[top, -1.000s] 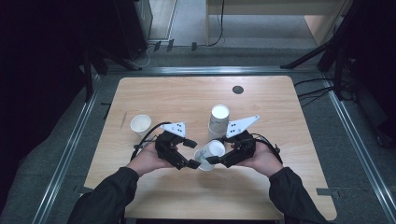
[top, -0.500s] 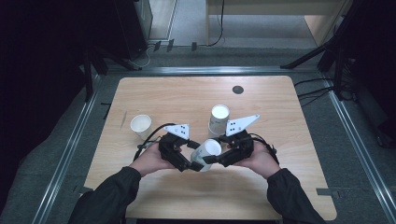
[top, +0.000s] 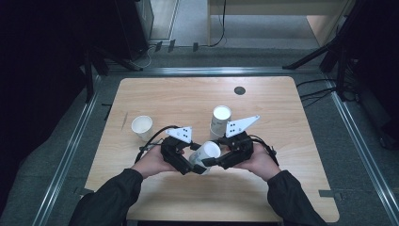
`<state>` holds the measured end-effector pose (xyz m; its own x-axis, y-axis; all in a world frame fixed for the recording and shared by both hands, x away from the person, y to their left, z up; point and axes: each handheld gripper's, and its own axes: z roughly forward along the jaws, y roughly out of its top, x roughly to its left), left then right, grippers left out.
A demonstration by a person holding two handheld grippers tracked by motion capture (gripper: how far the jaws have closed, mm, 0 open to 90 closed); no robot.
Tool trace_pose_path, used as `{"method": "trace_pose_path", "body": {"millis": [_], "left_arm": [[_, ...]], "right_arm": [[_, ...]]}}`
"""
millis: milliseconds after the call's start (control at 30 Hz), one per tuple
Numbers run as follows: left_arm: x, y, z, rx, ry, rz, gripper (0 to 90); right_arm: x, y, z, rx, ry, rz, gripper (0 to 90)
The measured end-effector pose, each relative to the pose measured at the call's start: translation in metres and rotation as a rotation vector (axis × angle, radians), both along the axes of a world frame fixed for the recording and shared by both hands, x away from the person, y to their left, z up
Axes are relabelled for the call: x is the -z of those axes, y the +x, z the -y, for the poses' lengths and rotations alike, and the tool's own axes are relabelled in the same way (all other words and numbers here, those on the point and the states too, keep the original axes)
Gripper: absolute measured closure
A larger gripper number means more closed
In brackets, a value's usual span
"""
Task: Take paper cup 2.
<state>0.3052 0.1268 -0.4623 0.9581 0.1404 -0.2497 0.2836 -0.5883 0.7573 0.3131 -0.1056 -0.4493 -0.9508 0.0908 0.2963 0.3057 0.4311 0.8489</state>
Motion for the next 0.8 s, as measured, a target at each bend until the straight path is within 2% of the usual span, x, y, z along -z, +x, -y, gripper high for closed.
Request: {"method": "trace_pose_path", "body": {"millis": [200,400,600,733,800], "left_arm": [[-0.0003,-0.0018,0.0005,0.01,0.002,0.017,25.1],[-0.0003,-0.0017,0.0011,0.012,0.012,0.015,27.5],[-0.0013,-0.0025,0.0009,0.012,0.005,0.017,28.0],[-0.0012,-0.0024,0.0005,0.012,0.008,0.013,27.9],[-0.0016,-0.0018,-0.0011,0.009,0.009,0.01,27.9]], "right_arm": [[0.0006,0.0005,0.0001,-0.005,-0.006,-0.015,33.0],[0.0004,-0.0001,0.0001,-0.002,-0.015,-0.015,33.2],[-0.0003,-0.0005,0.0004,-0.004,-0.012,-0.014,32.8],[-0.0006,-0.0008,0.0007,-0.011,-0.005,-0.023,29.8],[-0.0012,-0.0006,0.0014,-0.008,-0.005,-0.013,27.3]]}}
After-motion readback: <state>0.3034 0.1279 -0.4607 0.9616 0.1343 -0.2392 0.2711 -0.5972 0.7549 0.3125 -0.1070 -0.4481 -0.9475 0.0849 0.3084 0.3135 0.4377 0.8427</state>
